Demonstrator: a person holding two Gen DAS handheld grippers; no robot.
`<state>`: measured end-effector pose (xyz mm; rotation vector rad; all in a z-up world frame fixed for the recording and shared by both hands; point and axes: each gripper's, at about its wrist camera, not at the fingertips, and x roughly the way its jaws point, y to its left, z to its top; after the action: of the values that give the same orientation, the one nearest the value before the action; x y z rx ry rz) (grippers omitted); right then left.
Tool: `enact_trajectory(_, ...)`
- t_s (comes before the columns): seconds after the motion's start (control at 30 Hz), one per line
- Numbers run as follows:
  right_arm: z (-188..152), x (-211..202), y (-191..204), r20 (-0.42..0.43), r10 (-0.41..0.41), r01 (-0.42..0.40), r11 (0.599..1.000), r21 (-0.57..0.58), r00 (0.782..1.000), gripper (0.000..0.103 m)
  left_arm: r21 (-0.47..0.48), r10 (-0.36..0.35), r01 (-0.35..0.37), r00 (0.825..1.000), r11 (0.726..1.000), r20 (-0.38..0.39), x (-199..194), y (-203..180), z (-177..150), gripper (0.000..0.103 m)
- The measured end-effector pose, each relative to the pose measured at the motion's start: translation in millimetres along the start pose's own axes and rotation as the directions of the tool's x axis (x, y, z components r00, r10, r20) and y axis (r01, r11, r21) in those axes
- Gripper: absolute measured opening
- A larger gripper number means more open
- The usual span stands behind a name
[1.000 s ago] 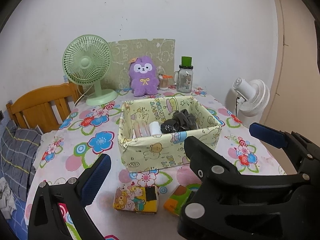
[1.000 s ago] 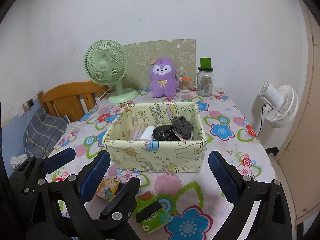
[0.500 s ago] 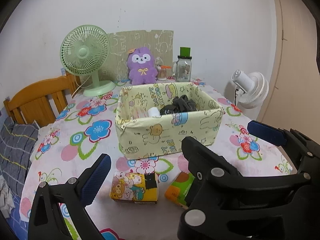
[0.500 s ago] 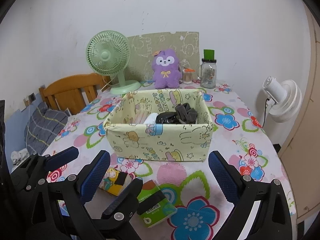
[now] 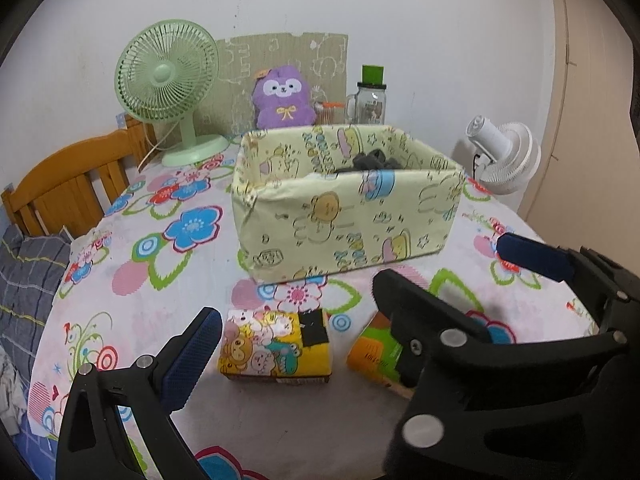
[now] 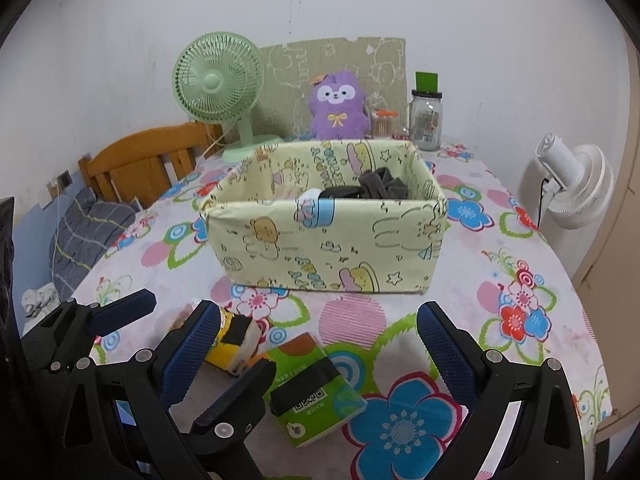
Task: Organize soft objects
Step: 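Withdraw both tools from the box toward the two tissue packs on the table, then grasp the green tissue pack with the right tool while the left tool grasps the yellow cartoon pack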
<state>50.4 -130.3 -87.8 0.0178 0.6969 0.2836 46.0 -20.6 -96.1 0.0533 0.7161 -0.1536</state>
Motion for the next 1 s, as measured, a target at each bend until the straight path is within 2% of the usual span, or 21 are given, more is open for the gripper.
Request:
enact_trajectory(0.7, -26, 39, 4, -0.122, 0.001, -0.004, 1.000, -0.017, 0.993, 0.100, 0.020, 0.017, -0.015, 0.996, 1.000, -0.089, 24, 14, -32, 0.103)
enact_trajectory(1.0, -29, 50, -3, -0.153, 0.013, -0.009, 1.000, 0.022, 0.988, 0.100, 0.012, 0.007, -0.006, 0.995, 1.000, -0.103, 33, 11, -31, 0.103)
